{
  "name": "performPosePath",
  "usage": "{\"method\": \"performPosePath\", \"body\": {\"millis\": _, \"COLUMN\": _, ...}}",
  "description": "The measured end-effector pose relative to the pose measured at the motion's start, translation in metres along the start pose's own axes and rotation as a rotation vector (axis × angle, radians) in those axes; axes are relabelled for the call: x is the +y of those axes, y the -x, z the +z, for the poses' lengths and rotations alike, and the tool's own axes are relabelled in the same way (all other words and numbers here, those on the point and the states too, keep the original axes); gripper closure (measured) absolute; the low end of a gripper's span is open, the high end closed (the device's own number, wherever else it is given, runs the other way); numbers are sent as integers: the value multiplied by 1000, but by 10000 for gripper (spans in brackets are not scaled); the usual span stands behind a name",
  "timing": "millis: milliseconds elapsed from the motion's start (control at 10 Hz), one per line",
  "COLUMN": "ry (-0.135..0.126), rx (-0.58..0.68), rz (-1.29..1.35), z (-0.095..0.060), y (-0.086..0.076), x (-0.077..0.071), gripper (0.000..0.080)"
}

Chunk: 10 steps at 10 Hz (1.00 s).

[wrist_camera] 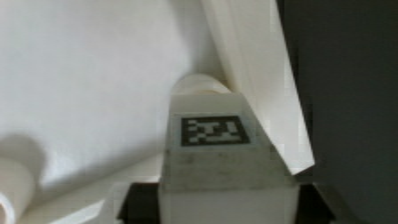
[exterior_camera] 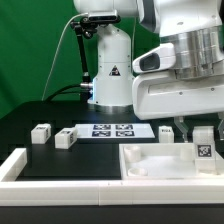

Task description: Assemble one leg

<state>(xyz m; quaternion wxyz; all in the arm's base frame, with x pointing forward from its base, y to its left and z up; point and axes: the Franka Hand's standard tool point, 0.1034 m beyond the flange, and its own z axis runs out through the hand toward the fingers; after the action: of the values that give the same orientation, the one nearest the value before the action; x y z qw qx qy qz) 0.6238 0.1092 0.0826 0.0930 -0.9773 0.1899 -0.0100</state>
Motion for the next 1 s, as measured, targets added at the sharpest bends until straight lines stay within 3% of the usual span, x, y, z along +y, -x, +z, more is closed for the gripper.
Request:
{"method": "performPosePath", "body": {"millis": 200, "ry": -6, "rx": 10, "rz": 269, "z": 0, "y": -2, "x": 0, "gripper": 502}}
{"method": "performPosePath", "body": {"millis": 500, "ry": 5, "rx": 13, "rz": 613, "z": 3, "y": 2, "x": -3, "gripper": 502}}
{"method": "performPosePath", "body": {"millis": 900, "ry": -23, "rx": -32, "rz": 930, "z": 4, "y": 6, "x": -7, "gripper": 502}}
{"method": "performPosePath", "body": {"millis": 1000, "ry": -26, "rx": -34, "rz": 930, "z": 5, "y": 7, "x": -9, "gripper": 386}}
